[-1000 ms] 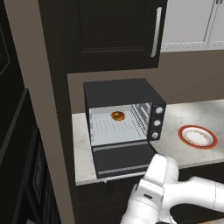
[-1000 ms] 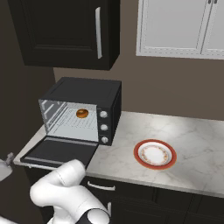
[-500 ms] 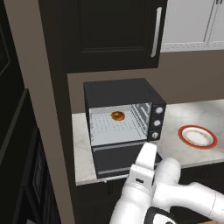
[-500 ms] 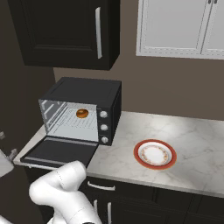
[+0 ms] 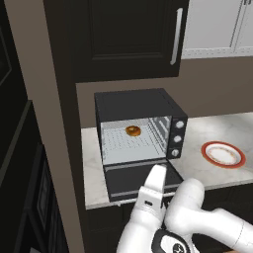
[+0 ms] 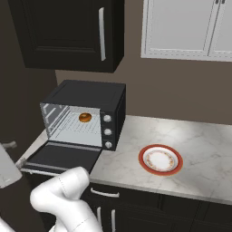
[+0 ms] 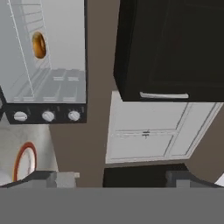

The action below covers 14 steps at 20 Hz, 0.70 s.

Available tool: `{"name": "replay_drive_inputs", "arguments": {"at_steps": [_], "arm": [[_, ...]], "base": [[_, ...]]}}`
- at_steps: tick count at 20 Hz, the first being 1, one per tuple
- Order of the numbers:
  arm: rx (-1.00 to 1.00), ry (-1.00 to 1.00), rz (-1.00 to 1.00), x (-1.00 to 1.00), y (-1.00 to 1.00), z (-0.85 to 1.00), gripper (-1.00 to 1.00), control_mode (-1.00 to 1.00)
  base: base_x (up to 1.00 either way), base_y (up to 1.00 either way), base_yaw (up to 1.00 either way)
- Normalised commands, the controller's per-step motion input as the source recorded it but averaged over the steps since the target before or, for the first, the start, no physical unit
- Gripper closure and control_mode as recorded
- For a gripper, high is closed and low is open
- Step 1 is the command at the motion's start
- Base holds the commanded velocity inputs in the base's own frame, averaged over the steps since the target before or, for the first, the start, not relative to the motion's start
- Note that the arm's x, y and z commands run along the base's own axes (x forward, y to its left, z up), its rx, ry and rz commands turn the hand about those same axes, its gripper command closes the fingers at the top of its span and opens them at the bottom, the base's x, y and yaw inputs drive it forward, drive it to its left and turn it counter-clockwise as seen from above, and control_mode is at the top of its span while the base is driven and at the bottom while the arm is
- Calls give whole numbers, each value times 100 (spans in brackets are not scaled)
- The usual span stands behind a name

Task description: Pick up the bagel from the plate, place it on the toaster oven rack, close the door, and set the timer.

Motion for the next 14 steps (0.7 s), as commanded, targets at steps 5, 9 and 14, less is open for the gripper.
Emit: {"name": "replay_drive_inputs", "arguments": {"at_steps": [5,9,14], "arm": [[0,11,4,30,10,-42,-100,-100],[0,17,7,32,12,-30,-100,-100],[0,19,8,27,16,-34,-100,-100]], "base": [[0,0,0],[0,0,0],[0,0,0]]}}
